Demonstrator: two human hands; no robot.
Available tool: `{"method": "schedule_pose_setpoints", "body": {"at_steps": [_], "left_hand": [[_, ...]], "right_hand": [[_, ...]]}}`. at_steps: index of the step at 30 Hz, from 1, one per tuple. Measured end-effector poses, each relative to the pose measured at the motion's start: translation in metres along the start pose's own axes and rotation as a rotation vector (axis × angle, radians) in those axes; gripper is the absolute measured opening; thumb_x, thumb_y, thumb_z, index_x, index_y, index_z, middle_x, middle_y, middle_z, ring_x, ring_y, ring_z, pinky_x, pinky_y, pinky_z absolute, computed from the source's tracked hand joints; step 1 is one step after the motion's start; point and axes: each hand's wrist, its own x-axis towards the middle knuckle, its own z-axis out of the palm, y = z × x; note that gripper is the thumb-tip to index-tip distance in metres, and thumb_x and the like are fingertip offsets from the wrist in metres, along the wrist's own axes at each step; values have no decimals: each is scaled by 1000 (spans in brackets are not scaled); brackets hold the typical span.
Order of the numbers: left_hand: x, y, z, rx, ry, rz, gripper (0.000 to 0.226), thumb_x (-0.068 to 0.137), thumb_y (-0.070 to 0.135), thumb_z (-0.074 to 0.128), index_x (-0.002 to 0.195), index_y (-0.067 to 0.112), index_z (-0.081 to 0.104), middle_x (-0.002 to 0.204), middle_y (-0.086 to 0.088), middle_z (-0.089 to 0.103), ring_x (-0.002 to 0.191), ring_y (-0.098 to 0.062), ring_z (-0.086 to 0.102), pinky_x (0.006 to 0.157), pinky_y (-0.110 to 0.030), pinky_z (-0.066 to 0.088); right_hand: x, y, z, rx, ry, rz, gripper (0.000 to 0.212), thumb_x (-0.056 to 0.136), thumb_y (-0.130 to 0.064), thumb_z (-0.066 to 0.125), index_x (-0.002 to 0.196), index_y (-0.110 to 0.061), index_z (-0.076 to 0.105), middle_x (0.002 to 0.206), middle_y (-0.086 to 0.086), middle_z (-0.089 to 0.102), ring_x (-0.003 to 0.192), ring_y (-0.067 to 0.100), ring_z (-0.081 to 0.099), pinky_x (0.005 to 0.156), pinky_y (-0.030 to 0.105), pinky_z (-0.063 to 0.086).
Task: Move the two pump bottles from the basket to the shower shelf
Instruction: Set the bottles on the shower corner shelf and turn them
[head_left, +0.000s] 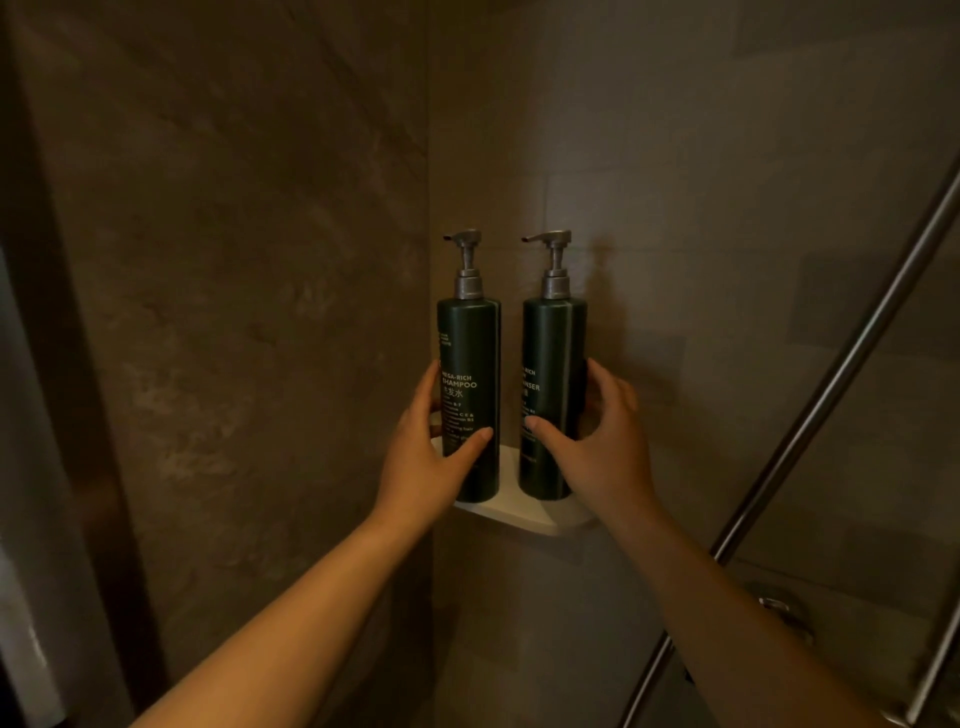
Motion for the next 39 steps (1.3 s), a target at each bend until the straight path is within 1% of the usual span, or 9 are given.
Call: {"method": "schedule_pose_setpoints", "body": {"at_steps": [5, 9, 14, 19, 23, 27, 30, 35, 39], "left_hand": [[-2, -5, 0, -24, -39, 22, 89, 77, 27, 71, 129, 65, 11, 123, 31, 40, 107, 18, 43, 69, -2, 41], [-1, -9, -1, -38, -52, 13, 90, 78, 22, 70, 134, 61, 10, 125, 34, 38, 112, 17, 41, 73, -2, 41], [3, -12, -5, -63, -39, 4, 87, 78, 21, 70, 128, 65, 13, 117, 36, 40, 104, 25, 40, 70, 2, 38], [1, -17, -7, -64, -74, 1, 88, 78, 19, 70, 129, 62, 12, 117, 37, 37, 102, 27, 39, 69, 4, 36], [1, -18, -9, -63, -97, 13, 88, 80, 13, 68, 135, 51, 12, 122, 35, 35, 106, 26, 38, 77, 2, 36], [2, -18, -11, -52, -100, 6, 88, 79, 15, 69, 134, 52, 11, 126, 26, 39, 104, 24, 39, 75, 2, 38], [2, -19, -14, -30, -97, 8, 88, 79, 19, 69, 136, 52, 11, 137, 13, 39, 115, 9, 42, 79, -6, 40], [4, -21, -13, -23, -94, 38, 89, 80, 16, 68, 143, 43, 11, 143, 9, 36, 118, 6, 41, 90, -17, 37], [6, -26, -11, -49, -92, 29, 88, 81, 15, 67, 142, 46, 12, 142, 6, 37, 120, -2, 43, 84, -9, 37]], "right_hand": [[-1, 5, 7, -27, 26, -25, 79, 71, -22, 78, 138, -24, 37, 135, -2, 38, 117, 10, 43, 87, 14, 33], [0, 11, 5, 53, -37, -6, 74, 76, -16, 73, 139, -27, 35, 137, -3, 44, 120, 8, 45, 96, 28, 40], [-4, 8, 11, 125, -65, 40, 72, 80, -22, 70, 140, -35, 31, 120, -23, 48, 97, -20, 42, 77, 7, 33], [-3, 8, 20, 38, 39, 45, 80, 69, -26, 79, 137, -29, 37, 127, -10, 40, 109, 2, 42, 89, 24, 35], [-2, 11, 22, 66, -24, 65, 73, 75, -22, 74, 136, -34, 37, 130, -6, 48, 109, 3, 45, 88, 27, 38], [-6, 11, 23, 117, -70, 72, 68, 79, -21, 71, 135, -37, 36, 121, -16, 50, 110, 3, 48, 80, 17, 38], [-8, 9, 26, 135, -71, 83, 74, 76, -22, 74, 137, -36, 34, 124, -14, 48, 111, 4, 47, 77, 14, 37], [-13, 11, 34, 130, -43, 84, 84, 72, -13, 77, 139, -33, 31, 135, -2, 47, 120, 12, 47, 95, 34, 44], [-13, 13, 36, 132, -39, 96, 84, 75, -13, 75, 141, -36, 28, 136, -5, 48, 118, 5, 45, 86, 20, 42]]}}
